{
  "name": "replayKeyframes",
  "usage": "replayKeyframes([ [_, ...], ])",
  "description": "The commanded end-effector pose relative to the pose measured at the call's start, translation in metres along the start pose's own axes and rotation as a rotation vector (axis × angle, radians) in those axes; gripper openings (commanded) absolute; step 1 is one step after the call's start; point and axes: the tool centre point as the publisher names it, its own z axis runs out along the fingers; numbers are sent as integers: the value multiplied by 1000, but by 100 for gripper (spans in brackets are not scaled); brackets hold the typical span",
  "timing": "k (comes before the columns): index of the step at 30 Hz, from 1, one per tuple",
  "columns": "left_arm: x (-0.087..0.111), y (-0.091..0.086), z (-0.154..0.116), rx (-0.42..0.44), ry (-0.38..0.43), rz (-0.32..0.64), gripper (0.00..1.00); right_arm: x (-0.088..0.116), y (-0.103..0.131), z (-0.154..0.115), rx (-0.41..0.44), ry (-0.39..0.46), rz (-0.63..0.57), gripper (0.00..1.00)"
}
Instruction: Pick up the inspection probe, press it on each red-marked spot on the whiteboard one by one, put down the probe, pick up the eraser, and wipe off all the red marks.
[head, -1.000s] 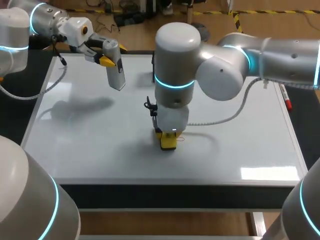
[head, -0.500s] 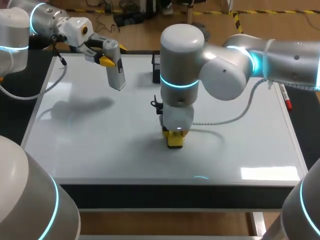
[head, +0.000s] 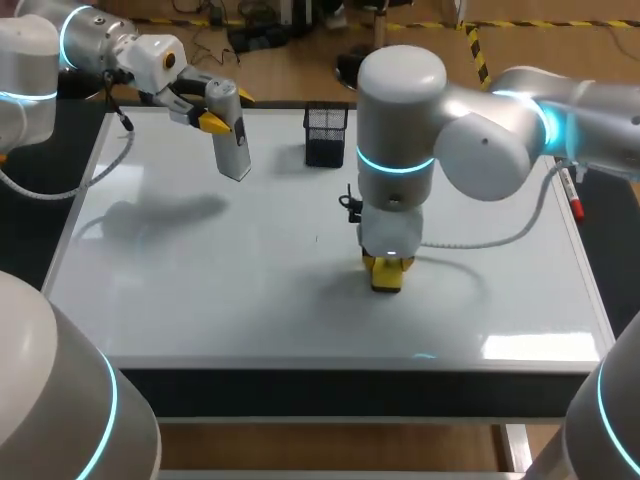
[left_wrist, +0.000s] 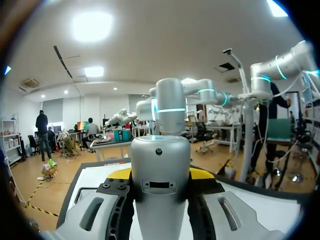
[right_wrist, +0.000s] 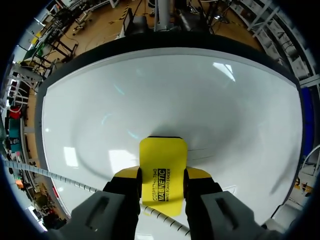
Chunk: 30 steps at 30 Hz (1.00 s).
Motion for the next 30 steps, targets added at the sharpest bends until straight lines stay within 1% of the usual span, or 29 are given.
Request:
replayKeyframes([
  [1, -1, -1, 0, 0, 3, 0, 0, 15, 0, -11, 14, -8, -8, 0],
  [8, -1, -1, 0, 0, 3, 0, 0, 19, -10, -41, 32, 1, -66, 0],
  [15, -1, -1, 0, 0, 3, 0, 0, 24, -33, -62, 45, -3, -81, 0],
  [30, -1, -1, 0, 0, 3, 0, 0, 24, -33, -62, 45, -3, -81, 0],
])
